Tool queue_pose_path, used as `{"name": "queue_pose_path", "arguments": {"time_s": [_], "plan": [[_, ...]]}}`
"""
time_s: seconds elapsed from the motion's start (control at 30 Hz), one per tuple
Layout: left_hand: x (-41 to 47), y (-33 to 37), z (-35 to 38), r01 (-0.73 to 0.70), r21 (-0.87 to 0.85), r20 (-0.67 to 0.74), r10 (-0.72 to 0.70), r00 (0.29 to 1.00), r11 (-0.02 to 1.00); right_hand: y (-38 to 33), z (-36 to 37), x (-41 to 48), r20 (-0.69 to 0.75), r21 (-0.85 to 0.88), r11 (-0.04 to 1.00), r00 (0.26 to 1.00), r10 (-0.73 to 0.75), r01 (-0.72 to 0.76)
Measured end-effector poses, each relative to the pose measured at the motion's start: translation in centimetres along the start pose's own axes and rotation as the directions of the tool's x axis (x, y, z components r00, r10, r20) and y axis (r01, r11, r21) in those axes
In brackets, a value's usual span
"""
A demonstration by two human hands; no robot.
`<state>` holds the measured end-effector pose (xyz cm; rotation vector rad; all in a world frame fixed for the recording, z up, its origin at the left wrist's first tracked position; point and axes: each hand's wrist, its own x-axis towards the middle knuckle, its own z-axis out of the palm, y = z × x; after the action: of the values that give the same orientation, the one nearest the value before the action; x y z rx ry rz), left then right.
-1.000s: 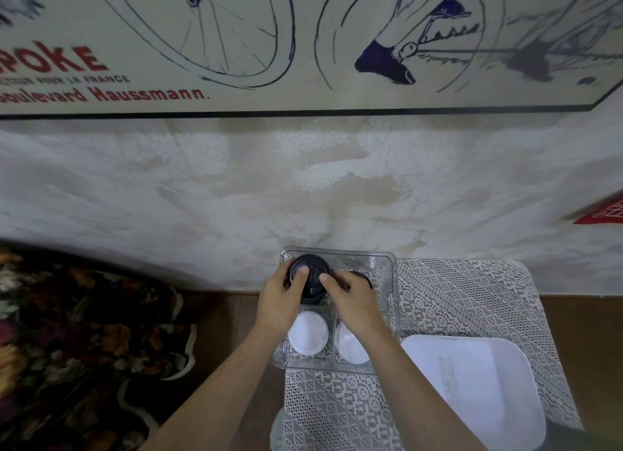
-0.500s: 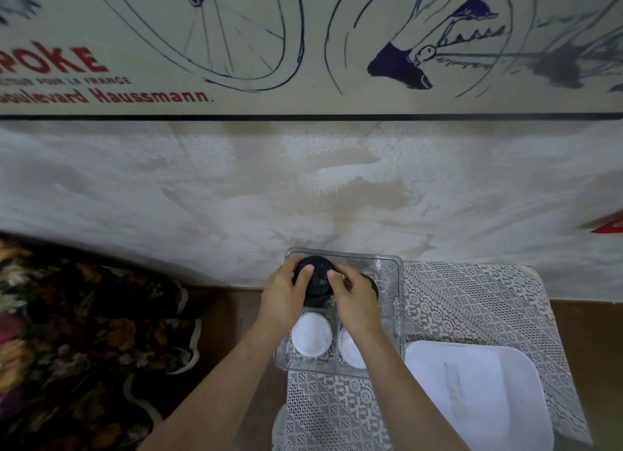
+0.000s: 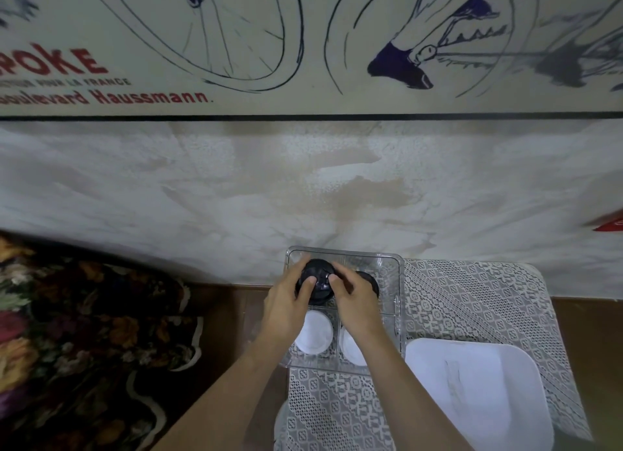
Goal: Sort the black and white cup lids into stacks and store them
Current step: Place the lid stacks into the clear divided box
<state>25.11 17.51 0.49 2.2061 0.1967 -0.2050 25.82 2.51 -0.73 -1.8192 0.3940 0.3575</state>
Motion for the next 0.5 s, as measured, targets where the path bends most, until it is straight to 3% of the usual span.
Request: {"name": "queue_pose_path", "arguments": {"time_s": [0.23,0.5], "plan": [[0.7,0.5,-0.1,0.012,0.058,0.034,-0.014,0.999,0.998,-0.5,0.2,0.0,-0.006,-0.050,0.998,1.000,0.028,-0.028],[-0.5,0.4,-1.3,-0.154,0.103,-0.031,0.158,0.987,0.983,-1.3,-1.3,-1.1,0.147,-0.172,0.979,0.986,-0.080,0.105]]}}
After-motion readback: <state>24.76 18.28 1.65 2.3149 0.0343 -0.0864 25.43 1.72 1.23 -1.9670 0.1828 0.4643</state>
